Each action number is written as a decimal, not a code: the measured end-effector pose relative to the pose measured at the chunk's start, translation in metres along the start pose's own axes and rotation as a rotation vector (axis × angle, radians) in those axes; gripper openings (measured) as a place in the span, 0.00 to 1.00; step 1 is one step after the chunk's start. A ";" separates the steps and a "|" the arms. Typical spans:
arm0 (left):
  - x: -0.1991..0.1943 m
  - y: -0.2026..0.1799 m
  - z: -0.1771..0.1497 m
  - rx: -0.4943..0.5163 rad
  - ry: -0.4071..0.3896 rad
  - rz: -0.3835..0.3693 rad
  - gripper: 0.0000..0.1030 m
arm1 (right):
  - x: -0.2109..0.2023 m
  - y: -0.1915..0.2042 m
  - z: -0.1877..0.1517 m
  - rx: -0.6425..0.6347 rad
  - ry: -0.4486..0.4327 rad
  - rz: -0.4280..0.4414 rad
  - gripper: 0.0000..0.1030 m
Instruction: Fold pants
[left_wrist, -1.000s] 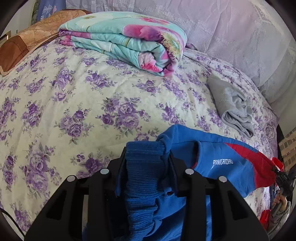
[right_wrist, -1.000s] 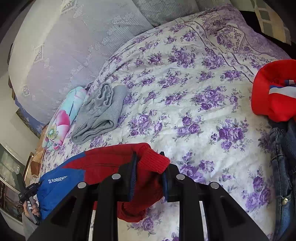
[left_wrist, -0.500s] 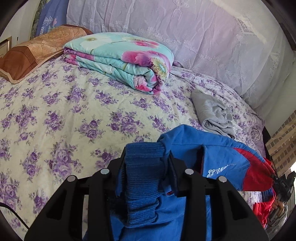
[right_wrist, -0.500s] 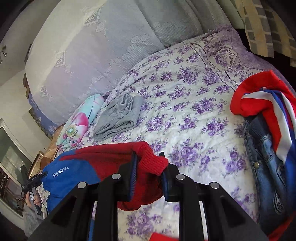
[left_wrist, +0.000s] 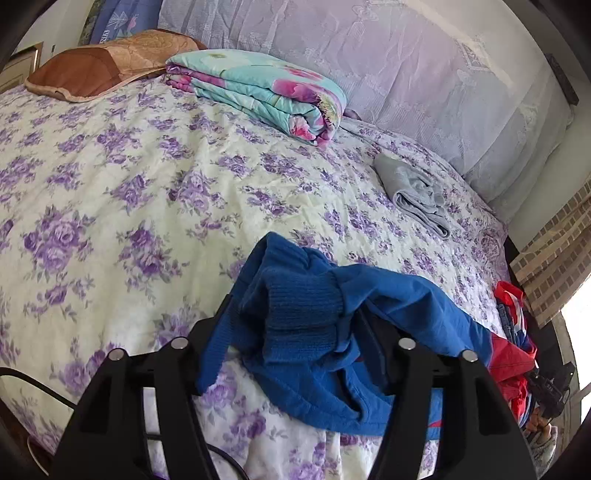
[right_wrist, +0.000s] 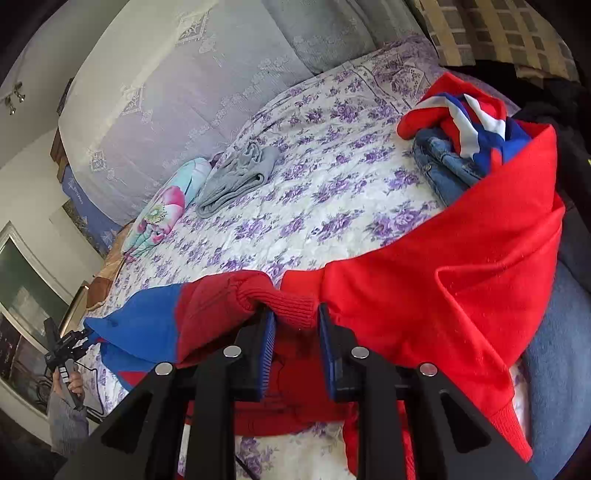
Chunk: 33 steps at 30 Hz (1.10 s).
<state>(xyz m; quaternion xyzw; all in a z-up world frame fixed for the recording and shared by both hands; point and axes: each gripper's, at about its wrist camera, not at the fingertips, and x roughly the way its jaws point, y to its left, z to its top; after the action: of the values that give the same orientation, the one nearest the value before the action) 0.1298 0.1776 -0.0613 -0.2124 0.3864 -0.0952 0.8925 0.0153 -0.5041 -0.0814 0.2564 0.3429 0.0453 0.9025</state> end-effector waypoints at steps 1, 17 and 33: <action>-0.005 0.000 -0.004 -0.008 -0.005 0.004 0.63 | -0.004 0.000 -0.002 0.009 -0.010 -0.012 0.27; -0.041 -0.024 -0.022 -0.173 0.043 -0.092 0.72 | -0.016 0.091 -0.024 -0.149 -0.022 0.078 0.42; -0.005 -0.032 0.000 -0.200 0.056 -0.087 0.11 | 0.007 0.101 -0.041 -0.121 0.106 0.095 0.51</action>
<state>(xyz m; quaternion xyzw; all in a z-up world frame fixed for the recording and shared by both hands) 0.1260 0.1505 -0.0429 -0.3142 0.4093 -0.1006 0.8507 0.0038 -0.3976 -0.0620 0.2146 0.3745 0.1220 0.8937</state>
